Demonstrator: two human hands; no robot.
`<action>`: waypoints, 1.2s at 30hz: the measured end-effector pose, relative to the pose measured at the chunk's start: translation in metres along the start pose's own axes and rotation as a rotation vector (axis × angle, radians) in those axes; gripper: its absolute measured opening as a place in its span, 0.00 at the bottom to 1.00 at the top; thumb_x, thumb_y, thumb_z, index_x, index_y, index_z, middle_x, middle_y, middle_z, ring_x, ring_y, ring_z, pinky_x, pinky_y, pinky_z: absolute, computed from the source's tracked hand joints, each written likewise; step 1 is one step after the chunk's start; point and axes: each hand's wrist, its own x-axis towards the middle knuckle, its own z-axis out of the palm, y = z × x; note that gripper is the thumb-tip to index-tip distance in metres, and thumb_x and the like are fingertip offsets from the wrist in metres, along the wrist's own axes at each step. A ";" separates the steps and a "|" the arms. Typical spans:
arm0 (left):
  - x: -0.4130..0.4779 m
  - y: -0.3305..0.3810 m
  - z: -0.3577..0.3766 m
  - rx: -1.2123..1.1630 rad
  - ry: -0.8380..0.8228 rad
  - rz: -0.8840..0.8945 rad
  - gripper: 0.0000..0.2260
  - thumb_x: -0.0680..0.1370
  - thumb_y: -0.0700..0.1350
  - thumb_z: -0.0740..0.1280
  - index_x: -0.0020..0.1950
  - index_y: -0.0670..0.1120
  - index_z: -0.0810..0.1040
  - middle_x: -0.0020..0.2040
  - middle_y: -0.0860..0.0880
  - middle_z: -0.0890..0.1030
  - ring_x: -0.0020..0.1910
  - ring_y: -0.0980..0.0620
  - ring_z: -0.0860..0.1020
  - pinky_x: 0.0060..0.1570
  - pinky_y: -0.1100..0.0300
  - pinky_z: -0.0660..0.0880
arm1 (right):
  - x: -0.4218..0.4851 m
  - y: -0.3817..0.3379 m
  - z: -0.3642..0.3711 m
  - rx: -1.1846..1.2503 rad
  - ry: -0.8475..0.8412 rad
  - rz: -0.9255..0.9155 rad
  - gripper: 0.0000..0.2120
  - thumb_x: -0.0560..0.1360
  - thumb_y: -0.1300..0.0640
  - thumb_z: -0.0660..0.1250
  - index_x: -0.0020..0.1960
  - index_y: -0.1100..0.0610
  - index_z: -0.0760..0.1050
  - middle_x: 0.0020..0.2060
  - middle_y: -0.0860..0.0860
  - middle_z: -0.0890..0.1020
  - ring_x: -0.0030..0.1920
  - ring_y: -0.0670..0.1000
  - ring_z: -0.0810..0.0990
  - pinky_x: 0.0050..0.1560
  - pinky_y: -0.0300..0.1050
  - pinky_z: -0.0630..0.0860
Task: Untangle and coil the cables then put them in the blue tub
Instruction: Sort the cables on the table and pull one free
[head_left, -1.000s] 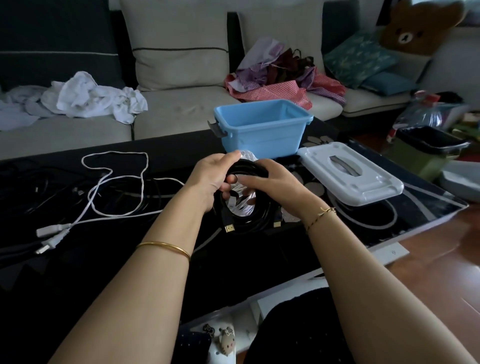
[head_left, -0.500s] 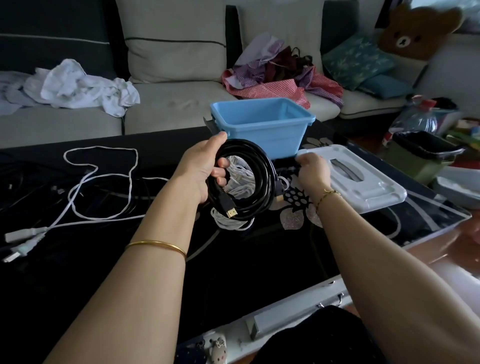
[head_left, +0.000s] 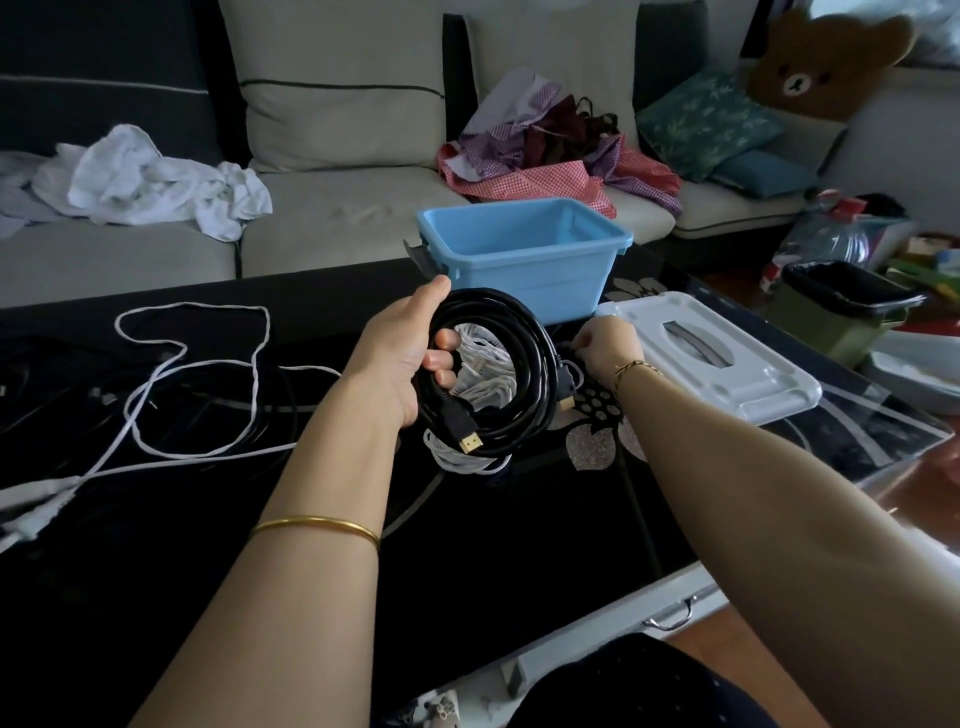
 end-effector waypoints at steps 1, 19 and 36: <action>0.000 0.000 -0.001 0.001 -0.001 -0.001 0.10 0.78 0.54 0.65 0.43 0.49 0.71 0.25 0.52 0.66 0.20 0.57 0.59 0.21 0.67 0.58 | 0.000 0.001 0.001 0.058 0.035 0.013 0.11 0.73 0.68 0.65 0.51 0.60 0.82 0.50 0.58 0.83 0.52 0.59 0.79 0.53 0.47 0.75; -0.070 0.031 -0.029 0.130 0.099 0.149 0.12 0.78 0.54 0.64 0.39 0.48 0.72 0.26 0.51 0.68 0.19 0.56 0.62 0.22 0.65 0.61 | -0.142 -0.117 -0.090 0.744 0.077 -0.312 0.08 0.77 0.65 0.58 0.42 0.56 0.71 0.27 0.48 0.74 0.32 0.49 0.74 0.38 0.42 0.73; -0.117 0.058 -0.135 0.234 0.524 0.379 0.12 0.78 0.52 0.65 0.41 0.46 0.75 0.30 0.48 0.73 0.24 0.53 0.68 0.21 0.67 0.64 | -0.213 -0.248 -0.037 -0.152 -0.261 -0.927 0.08 0.74 0.52 0.67 0.52 0.46 0.81 0.49 0.44 0.81 0.51 0.47 0.78 0.50 0.46 0.75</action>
